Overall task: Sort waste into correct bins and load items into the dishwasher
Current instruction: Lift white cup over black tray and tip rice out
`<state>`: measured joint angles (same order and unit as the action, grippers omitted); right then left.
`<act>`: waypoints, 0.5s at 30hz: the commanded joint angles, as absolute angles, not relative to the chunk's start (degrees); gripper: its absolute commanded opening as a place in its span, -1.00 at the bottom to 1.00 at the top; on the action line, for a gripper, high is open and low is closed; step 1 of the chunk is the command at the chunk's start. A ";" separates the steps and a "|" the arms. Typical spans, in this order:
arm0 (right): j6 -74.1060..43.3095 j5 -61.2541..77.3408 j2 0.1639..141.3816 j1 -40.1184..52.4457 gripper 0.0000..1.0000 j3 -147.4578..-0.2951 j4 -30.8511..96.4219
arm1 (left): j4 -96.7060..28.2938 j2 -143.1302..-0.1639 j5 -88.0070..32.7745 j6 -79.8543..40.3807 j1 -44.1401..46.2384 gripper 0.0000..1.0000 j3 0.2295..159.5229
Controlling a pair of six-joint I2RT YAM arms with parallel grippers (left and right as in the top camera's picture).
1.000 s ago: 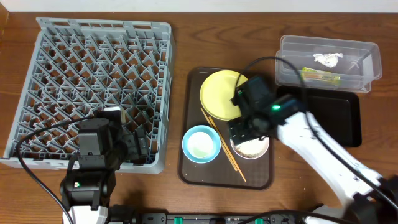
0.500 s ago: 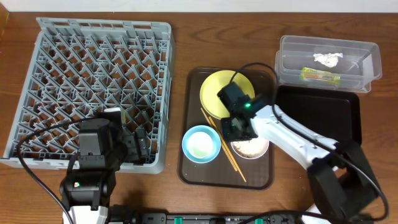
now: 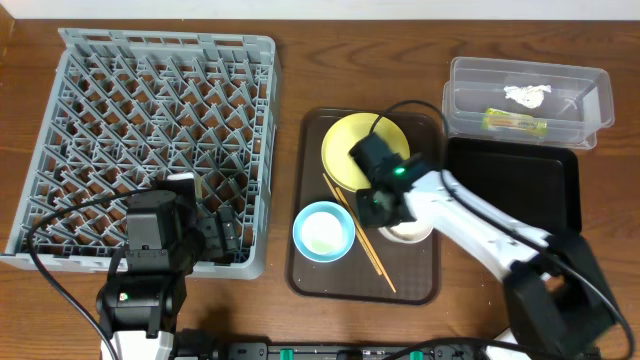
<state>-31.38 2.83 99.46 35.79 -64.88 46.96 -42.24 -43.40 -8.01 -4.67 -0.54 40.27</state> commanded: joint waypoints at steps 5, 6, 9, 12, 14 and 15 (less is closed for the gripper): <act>-18.55 3.55 86.37 25.34 -0.98 -67.07 46.74 | -42.41 -43.42 -8.12 -4.58 -0.36 0.82 41.58; -18.17 4.19 85.80 23.86 -0.98 -67.07 46.46 | -42.41 -43.42 -8.12 -4.58 -0.36 0.82 41.58; -15.33 9.26 85.23 18.81 -0.98 -67.07 45.17 | -42.41 -43.42 -8.12 -4.58 -0.36 0.82 41.58; -13.13 17.30 86.08 13.50 -0.98 -67.05 44.03 | -42.41 -43.42 -8.12 -4.58 -0.36 0.82 41.58; -11.94 22.85 86.98 10.31 -0.98 -67.00 43.64 | -42.41 -43.42 -8.12 -4.58 -0.36 0.82 41.58; -11.68 24.58 87.35 9.15 -0.98 -67.00 43.51 | -42.41 -43.42 -8.12 -4.58 -0.36 0.82 41.58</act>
<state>-15.84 13.39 86.11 13.17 -66.00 44.03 -42.24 -43.40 -8.03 -4.67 -0.54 40.27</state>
